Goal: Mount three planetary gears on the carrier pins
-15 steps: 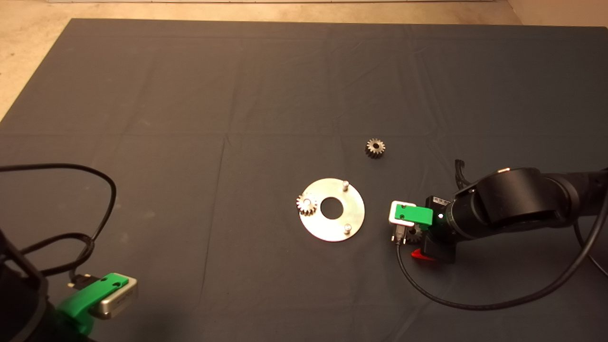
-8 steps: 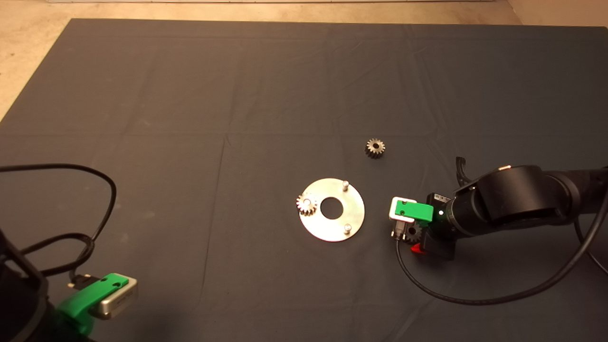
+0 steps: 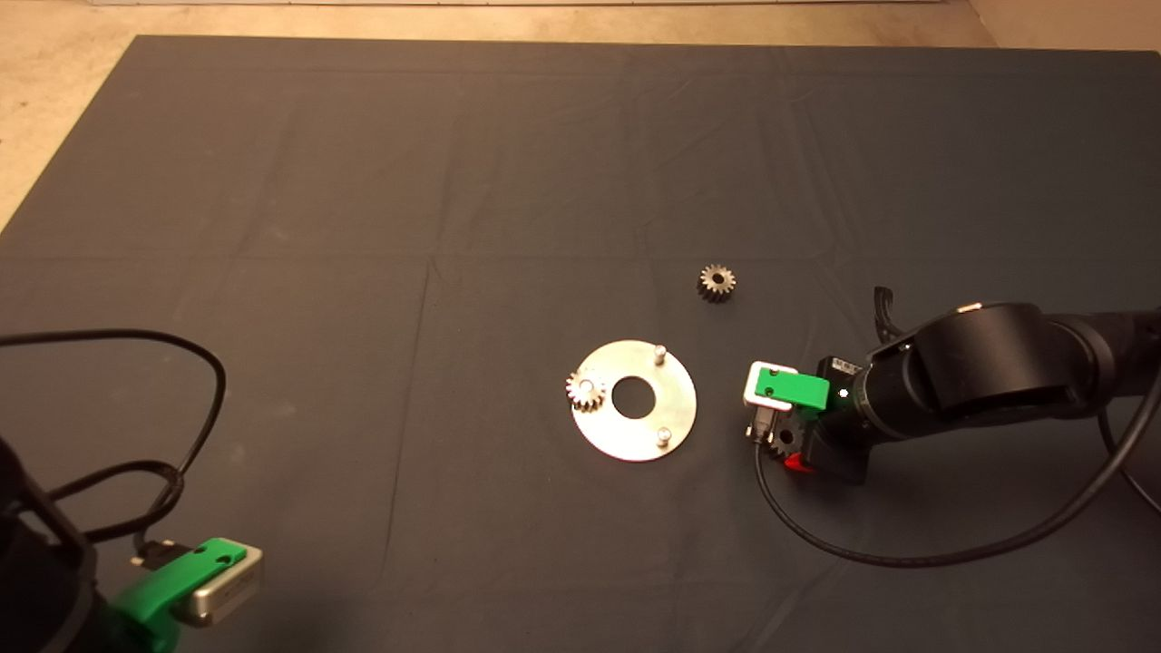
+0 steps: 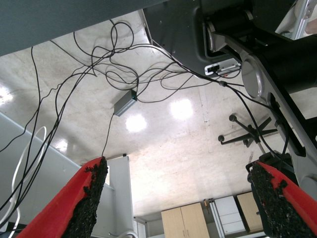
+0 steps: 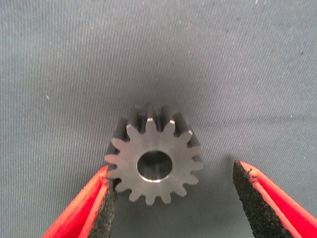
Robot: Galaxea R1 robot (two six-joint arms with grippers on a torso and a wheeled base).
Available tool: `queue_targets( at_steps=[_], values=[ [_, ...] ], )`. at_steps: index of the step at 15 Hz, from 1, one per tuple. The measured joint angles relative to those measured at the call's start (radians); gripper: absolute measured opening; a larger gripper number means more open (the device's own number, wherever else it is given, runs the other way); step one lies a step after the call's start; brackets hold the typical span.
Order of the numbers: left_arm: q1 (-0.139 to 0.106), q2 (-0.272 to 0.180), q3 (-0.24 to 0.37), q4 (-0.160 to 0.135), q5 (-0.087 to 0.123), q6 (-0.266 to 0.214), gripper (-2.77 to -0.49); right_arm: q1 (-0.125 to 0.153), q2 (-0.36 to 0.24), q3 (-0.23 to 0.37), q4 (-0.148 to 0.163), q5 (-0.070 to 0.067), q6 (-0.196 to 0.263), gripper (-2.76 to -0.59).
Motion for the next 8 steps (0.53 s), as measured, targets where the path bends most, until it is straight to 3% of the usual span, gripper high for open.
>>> queue_targets(
  at_steps=[8],
  values=[
    [0.0, 0.0, 0.0, 0.0, 0.0, -0.001, -1.22, 0.0, 0.04, 0.0, 0.0, 0.0, 0.004, -1.69]
  ],
)
